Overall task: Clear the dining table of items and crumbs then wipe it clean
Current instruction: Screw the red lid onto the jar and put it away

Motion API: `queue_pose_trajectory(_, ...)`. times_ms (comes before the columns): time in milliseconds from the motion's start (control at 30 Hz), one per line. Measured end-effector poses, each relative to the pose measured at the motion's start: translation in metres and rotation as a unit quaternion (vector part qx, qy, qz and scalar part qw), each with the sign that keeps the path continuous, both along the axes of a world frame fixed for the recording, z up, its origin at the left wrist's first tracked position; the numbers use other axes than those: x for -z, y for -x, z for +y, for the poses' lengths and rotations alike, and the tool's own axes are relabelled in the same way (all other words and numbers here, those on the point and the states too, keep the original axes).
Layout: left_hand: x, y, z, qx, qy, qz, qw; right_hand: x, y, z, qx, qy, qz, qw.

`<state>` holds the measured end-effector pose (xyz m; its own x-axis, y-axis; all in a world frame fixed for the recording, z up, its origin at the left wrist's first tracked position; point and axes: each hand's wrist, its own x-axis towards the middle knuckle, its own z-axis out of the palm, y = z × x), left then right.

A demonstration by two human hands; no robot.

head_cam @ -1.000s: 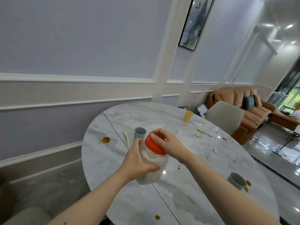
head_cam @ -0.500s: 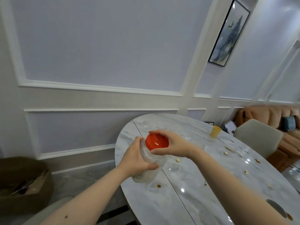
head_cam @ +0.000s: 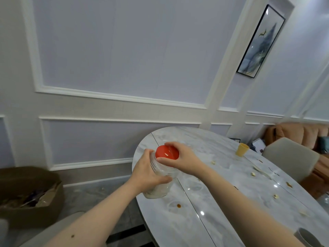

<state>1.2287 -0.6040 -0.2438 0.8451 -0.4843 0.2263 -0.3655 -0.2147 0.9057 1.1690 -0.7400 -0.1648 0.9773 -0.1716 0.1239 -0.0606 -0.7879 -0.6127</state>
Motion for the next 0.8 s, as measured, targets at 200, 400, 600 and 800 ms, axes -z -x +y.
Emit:
queue_pose_trajectory(200, -0.004, -0.004, 0.009, -0.010, 0.009, -0.001, 1.000, -0.010, 0.002, -0.007, -0.050, -0.091, 0.080, 0.991)
queue_pose_trajectory(400, -0.008, -0.007, 0.016, -0.030, 0.023, 0.002, 0.999, 0.004, -0.007, 0.008, -0.009, -0.116, -0.010, 0.993)
queue_pose_trajectory(600, -0.015, -0.013, 0.027, -0.048, 0.021, 0.001, 0.999, 0.005, -0.014, 0.013, -0.027, -0.193, -0.061, 0.979)
queue_pose_trajectory(800, -0.021, -0.013, 0.033, -0.056, 0.018, -0.011, 0.998, 0.001, -0.015, 0.019, -0.032, -0.142, -0.055, 0.988)
